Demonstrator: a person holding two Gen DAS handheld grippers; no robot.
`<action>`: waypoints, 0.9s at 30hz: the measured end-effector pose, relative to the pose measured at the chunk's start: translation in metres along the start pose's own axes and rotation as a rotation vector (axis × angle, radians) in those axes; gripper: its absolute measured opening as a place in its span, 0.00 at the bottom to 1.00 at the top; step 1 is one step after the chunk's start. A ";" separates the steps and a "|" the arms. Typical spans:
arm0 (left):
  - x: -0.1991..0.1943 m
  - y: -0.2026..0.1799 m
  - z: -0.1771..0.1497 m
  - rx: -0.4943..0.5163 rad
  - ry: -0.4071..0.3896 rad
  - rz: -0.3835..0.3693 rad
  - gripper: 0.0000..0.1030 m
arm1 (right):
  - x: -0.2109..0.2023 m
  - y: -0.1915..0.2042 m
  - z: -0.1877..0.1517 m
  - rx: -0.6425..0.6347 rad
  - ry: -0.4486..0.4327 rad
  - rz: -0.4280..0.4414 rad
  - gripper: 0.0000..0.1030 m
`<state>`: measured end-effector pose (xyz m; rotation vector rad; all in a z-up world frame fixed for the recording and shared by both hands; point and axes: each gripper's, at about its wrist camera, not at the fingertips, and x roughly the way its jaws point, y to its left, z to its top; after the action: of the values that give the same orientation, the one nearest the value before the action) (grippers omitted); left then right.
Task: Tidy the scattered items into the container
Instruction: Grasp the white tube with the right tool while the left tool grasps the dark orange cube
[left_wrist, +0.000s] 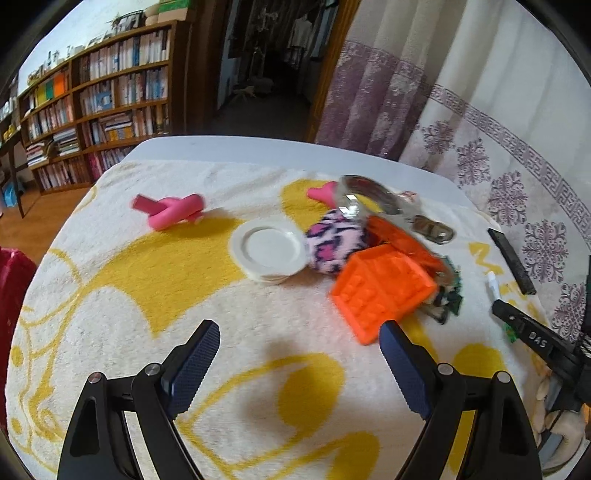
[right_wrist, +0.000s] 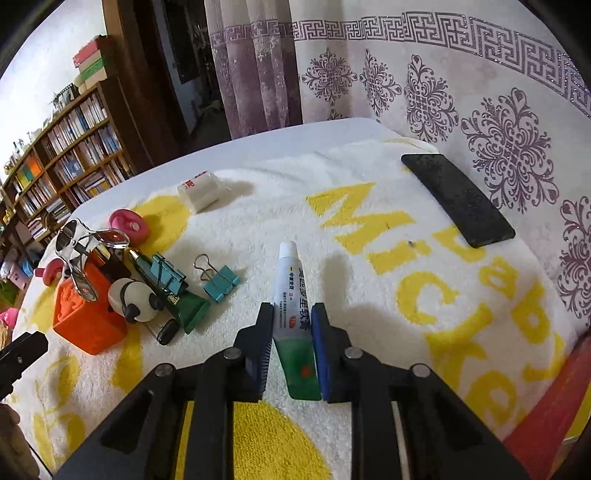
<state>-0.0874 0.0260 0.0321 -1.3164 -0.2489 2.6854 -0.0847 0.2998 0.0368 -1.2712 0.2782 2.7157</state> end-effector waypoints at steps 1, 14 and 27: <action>0.001 -0.005 0.000 0.010 0.003 -0.002 0.87 | 0.000 0.000 0.000 -0.002 -0.003 -0.003 0.22; 0.040 -0.074 0.015 0.097 0.025 0.087 0.87 | -0.001 -0.006 -0.001 0.024 -0.011 0.017 0.22; 0.033 -0.046 0.011 0.066 0.008 0.067 0.87 | -0.003 -0.004 -0.001 0.027 -0.013 0.032 0.22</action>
<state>-0.1132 0.0769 0.0232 -1.3393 -0.1167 2.7168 -0.0810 0.3030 0.0380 -1.2517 0.3355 2.7362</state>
